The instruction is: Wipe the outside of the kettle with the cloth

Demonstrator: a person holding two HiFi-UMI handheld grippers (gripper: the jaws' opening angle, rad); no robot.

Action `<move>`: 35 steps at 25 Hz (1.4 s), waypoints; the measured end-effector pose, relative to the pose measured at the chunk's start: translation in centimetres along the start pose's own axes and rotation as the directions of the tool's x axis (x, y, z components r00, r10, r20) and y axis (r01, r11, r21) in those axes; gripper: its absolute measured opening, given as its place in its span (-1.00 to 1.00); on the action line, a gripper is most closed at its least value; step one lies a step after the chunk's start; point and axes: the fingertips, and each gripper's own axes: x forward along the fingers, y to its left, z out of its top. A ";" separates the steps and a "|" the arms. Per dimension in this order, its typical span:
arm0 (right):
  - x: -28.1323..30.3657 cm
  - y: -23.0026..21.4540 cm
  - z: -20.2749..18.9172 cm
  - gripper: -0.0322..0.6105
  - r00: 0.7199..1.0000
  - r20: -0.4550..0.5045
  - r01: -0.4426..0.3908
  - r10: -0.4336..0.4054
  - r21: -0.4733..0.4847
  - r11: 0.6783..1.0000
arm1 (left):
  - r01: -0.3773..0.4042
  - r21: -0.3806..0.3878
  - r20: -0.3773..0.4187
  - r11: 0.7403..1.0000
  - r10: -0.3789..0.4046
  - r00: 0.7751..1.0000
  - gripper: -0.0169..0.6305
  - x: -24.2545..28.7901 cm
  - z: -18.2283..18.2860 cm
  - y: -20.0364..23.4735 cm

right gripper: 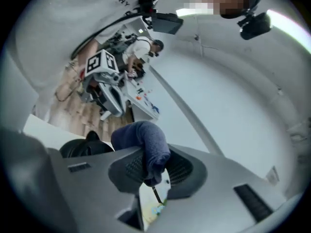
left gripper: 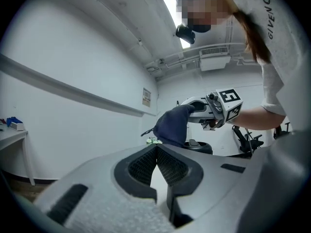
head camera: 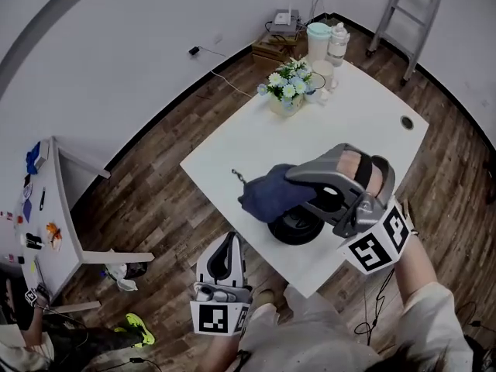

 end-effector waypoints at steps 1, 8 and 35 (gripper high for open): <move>0.9 1.3 0.7 -0.70 0.996 0.032 -0.086 0.087 -0.031 0.996 | -0.014 0.002 -0.004 1.000 0.014 1.000 -0.92 -0.1 0.0 0.3; 2.7 2.9 -3.4 -0.70 0.967 -0.082 -0.249 0.240 -0.116 0.962 | -0.093 0.005 -0.019 0.996 0.093 0.995 -0.92 -0.5 -0.1 1.9; -13.9 7.0 -15.8 -0.70 0.720 -0.678 0.542 -0.151 0.412 0.732 | 0.068 -0.036 -0.012 0.997 -0.069 0.998 -0.92 -0.4 -0.7 -1.9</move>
